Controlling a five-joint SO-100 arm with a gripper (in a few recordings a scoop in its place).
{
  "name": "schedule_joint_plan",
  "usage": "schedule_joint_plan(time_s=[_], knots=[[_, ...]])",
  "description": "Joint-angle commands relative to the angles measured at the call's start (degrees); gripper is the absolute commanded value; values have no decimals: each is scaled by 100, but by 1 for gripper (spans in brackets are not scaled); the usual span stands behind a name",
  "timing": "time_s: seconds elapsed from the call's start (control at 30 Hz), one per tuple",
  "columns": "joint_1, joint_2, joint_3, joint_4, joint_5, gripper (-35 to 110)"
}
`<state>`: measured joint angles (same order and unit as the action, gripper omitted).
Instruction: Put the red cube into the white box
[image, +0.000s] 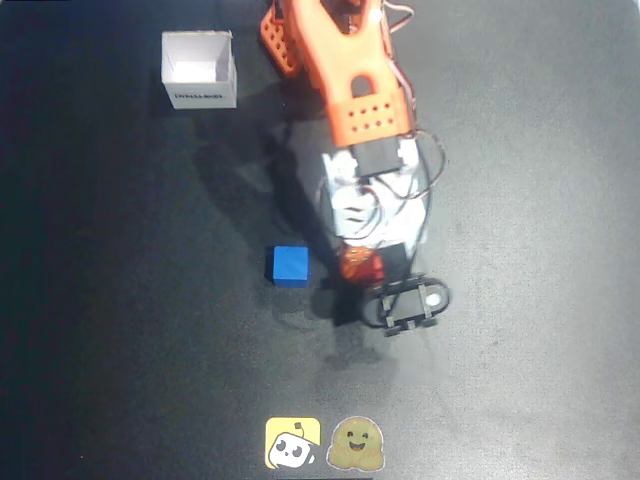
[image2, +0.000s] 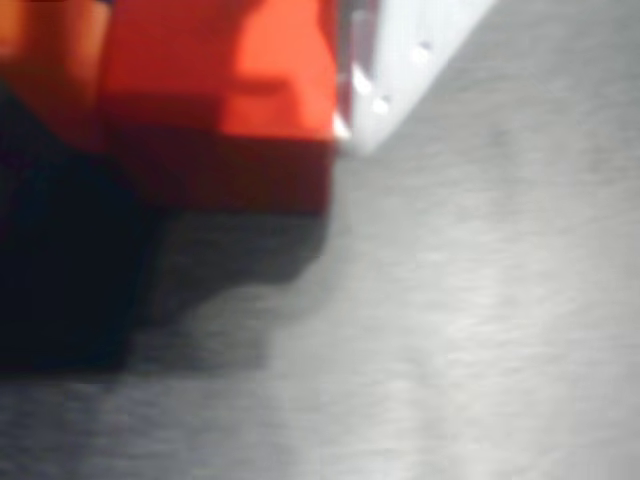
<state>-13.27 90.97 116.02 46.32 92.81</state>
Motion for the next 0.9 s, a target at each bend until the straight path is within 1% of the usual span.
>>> schedule_joint_plan(time_s=[0.0,0.1,0.23,0.47,0.63,0.8,0.87], knots=[[132,141,-123,0,-53,0],[308,448,-185,413,79,0],[598,1380,-220,1380,580,0],[1811,2918,-501,3217,791,0],[3278,3384,-404,3937,466,0],[4966,3357,-369,4131,-598,0],[5423,3340,-334,4228,-782,0]])
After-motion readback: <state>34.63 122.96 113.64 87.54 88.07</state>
